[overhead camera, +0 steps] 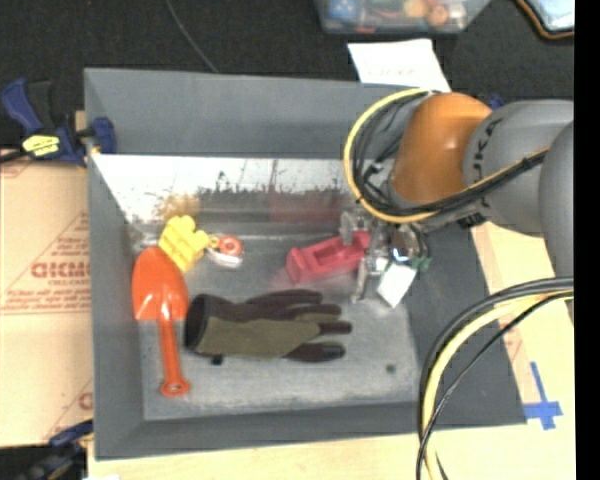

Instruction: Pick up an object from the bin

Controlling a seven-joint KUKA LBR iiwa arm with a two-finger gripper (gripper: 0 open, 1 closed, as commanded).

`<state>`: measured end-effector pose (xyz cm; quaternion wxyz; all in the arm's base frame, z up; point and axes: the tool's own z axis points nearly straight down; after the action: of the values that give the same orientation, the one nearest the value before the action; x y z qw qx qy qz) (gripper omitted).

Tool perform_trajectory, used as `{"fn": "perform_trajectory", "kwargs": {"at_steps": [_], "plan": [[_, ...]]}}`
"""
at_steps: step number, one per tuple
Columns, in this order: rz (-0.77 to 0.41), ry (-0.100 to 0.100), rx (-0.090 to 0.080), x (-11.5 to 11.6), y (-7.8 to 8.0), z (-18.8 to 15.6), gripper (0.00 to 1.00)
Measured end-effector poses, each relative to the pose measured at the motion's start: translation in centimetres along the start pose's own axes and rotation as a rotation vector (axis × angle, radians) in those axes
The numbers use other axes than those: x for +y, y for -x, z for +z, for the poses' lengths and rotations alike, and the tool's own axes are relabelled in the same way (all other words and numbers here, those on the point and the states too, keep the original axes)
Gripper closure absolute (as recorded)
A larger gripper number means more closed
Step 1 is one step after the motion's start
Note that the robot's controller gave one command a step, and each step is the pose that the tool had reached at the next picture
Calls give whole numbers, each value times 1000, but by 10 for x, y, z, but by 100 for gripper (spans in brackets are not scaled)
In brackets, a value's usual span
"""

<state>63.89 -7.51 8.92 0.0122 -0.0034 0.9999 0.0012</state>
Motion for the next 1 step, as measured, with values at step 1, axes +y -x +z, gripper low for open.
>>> {"fn": "perform_trajectory", "kwargs": {"at_steps": [1], "plan": [[-208, -11, 0, 29, 15, -63, 0]]}}
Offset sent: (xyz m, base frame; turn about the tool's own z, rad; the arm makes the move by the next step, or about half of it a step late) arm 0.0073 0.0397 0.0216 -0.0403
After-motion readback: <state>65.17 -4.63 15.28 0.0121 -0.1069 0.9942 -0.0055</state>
